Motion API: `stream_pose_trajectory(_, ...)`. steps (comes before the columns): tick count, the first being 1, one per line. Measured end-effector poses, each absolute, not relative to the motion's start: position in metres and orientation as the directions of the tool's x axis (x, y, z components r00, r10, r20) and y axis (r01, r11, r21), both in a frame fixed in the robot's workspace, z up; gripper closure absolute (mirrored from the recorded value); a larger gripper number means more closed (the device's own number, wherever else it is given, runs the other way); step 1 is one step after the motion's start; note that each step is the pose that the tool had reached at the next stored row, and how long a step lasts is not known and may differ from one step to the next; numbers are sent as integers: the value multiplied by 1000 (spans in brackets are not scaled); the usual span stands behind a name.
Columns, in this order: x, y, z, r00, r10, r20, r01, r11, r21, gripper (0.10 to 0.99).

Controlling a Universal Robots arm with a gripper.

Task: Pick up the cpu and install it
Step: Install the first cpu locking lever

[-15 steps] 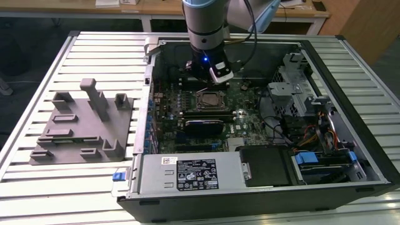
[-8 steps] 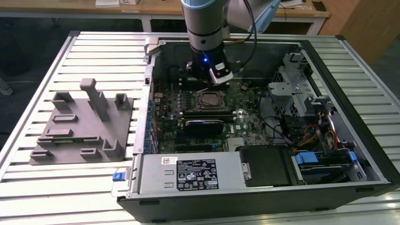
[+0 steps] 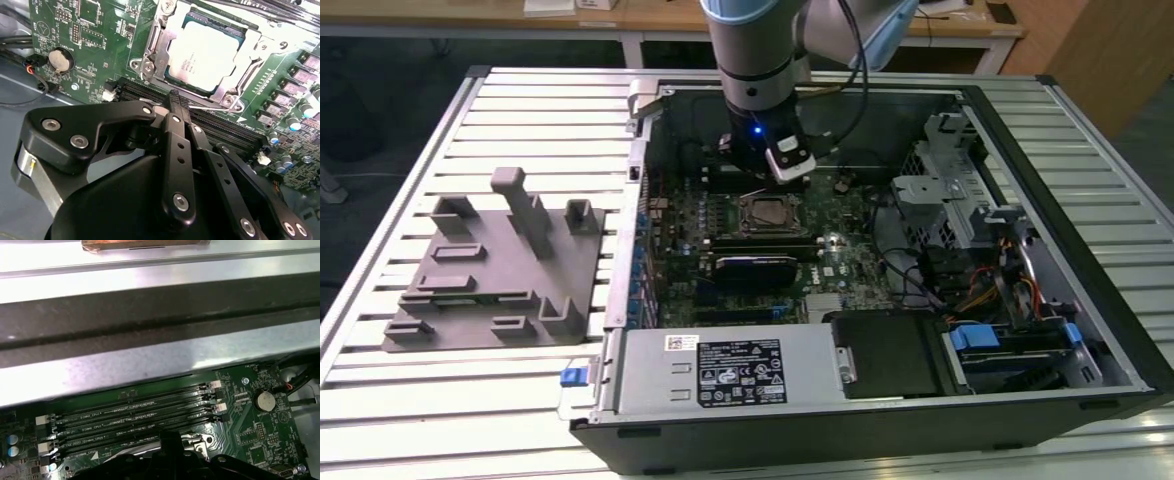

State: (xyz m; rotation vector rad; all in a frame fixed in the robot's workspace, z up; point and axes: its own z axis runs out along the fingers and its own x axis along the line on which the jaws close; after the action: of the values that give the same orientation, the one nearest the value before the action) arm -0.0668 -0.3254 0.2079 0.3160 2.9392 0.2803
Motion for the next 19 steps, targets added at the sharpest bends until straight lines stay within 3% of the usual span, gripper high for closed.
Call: stream_pose_trajectory(19, -67, -316, 202, -930, 336, -150, 303, 931, 204, 980)
